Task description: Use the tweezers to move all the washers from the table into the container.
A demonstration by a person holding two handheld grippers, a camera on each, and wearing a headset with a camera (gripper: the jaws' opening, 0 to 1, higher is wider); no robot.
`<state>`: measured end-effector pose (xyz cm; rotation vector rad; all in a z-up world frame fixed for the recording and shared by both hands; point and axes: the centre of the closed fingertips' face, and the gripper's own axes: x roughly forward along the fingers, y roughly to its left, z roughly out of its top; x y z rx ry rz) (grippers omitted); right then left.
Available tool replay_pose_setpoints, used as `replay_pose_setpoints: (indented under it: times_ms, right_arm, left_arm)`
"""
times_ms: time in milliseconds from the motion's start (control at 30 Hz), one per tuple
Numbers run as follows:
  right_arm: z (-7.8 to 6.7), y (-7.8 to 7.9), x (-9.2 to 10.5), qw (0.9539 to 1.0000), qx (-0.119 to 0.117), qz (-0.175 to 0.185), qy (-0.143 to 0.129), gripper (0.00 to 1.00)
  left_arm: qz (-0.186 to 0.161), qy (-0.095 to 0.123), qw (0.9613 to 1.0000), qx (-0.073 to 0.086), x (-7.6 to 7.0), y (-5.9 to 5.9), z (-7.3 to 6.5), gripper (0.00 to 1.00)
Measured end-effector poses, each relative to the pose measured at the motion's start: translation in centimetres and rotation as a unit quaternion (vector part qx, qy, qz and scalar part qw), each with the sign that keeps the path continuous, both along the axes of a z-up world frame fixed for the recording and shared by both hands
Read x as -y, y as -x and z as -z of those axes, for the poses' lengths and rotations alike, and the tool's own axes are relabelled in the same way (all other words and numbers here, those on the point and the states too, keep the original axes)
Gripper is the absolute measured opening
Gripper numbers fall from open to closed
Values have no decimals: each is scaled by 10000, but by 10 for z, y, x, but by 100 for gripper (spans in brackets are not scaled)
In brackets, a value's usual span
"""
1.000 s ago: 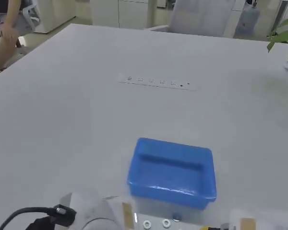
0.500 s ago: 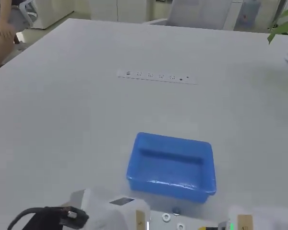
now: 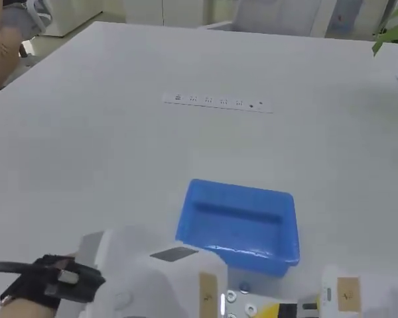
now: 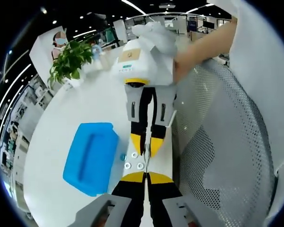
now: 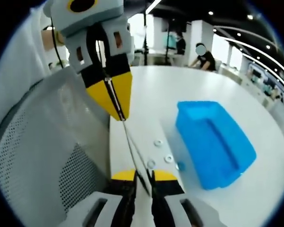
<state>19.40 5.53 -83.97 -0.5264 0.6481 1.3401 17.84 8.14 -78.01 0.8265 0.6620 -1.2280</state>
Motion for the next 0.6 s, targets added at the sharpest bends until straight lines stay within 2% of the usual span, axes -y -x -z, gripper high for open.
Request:
replay_pose_setpoints:
  times_ms: [100, 167, 267, 500, 600]
  right_arm:
    - [-4, -2, -6, 9998, -86, 34, -177, 7]
    - [-7, -2, -11, 9996, -90, 16, -267, 7]
    - [-12, -4, -18, 9991, -90, -15, -405, 6]
    - [-12, -7, -29, 9984, -145, 16, -542, 7]
    - [-11, -9, -28, 9981, -184, 47, -594, 7]
  left_arm:
    - [-76, 125, 9998, -94, 5, -4, -12, 0]
    - [-123, 198, 9997, -75, 7, -8, -20, 0]
    - [-181, 270, 9994, -136, 10, -11, -28, 0]
    - [-237, 197, 9992, -271, 7, -17, -28, 0]
    - [-299, 292, 9983, -399, 9, -18, -29, 0]
